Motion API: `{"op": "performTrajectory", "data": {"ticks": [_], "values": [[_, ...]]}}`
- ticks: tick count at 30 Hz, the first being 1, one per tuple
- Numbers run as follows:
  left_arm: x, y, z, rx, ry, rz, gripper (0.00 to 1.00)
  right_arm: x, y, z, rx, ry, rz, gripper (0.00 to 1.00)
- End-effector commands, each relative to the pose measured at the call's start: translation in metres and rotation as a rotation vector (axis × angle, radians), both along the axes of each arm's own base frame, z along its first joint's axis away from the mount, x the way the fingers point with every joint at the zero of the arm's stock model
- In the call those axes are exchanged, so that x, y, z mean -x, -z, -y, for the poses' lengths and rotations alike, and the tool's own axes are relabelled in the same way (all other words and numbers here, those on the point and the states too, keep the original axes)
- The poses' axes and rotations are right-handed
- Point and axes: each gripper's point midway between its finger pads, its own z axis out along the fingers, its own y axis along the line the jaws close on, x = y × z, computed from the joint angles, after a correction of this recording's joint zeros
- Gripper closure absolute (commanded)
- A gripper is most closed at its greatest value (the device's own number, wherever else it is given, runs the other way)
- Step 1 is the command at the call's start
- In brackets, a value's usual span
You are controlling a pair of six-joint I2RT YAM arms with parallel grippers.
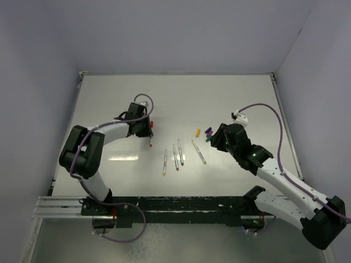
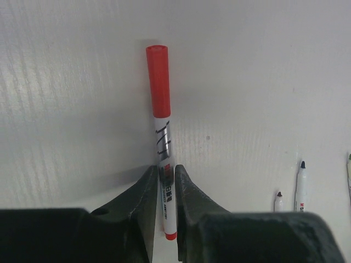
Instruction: Insert the pens into the pen caps
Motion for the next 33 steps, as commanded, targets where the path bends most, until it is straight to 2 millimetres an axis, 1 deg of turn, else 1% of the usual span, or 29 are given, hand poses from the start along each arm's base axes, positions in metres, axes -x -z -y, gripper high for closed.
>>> {"op": "performTrajectory", "data": {"ticks": [1, 4, 9, 12, 16, 18, 21, 24, 25, 27, 29, 33], "values": [[-0.014, -0.007, -0.003, -0.017, -0.025, 0.031, 0.75, -0.012, -0.016, -0.001, 0.04, -0.023, 0.069, 0.61], [-0.016, -0.012, -0.003, -0.02, -0.023, 0.038, 0.65, -0.012, -0.017, 0.001, 0.062, -0.032, 0.077, 0.62], [-0.021, -0.034, -0.002, -0.013, -0.01, 0.089, 0.51, -0.013, -0.021, 0.004, 0.084, -0.035, 0.097, 0.62], [-0.023, -0.048, -0.003, -0.012, -0.006, 0.115, 0.47, -0.015, -0.021, 0.004, 0.096, -0.038, 0.095, 0.62], [-0.018, -0.066, -0.01, -0.031, -0.016, 0.148, 0.43, -0.018, -0.021, 0.004, 0.123, -0.033, 0.081, 0.64], [-0.013, -0.077, -0.014, -0.042, -0.021, 0.168, 0.42, -0.019, -0.02, 0.003, 0.13, -0.034, 0.065, 0.68], [0.004, -0.085, -0.017, -0.044, -0.02, 0.181, 0.43, -0.02, -0.018, -0.001, 0.125, -0.043, 0.044, 0.76], [0.03, -0.084, -0.01, -0.084, 0.004, 0.185, 0.43, -0.024, -0.012, 0.003, 0.158, -0.016, 0.023, 0.86], [0.04, -0.082, -0.006, -0.106, 0.015, 0.185, 0.43, -0.026, -0.01, 0.005, 0.174, -0.005, 0.011, 0.87], [0.059, -0.078, 0.005, -0.124, 0.047, 0.174, 0.43, -0.03, -0.007, 0.006, 0.199, 0.008, -0.011, 0.9], [0.076, -0.072, 0.016, -0.105, 0.073, 0.15, 0.43, -0.035, -0.007, 0.007, 0.22, 0.018, -0.023, 0.91], [0.102, -0.063, 0.026, -0.099, 0.098, 0.126, 0.41, -0.044, -0.008, 0.01, 0.23, 0.032, -0.02, 0.91]]}}
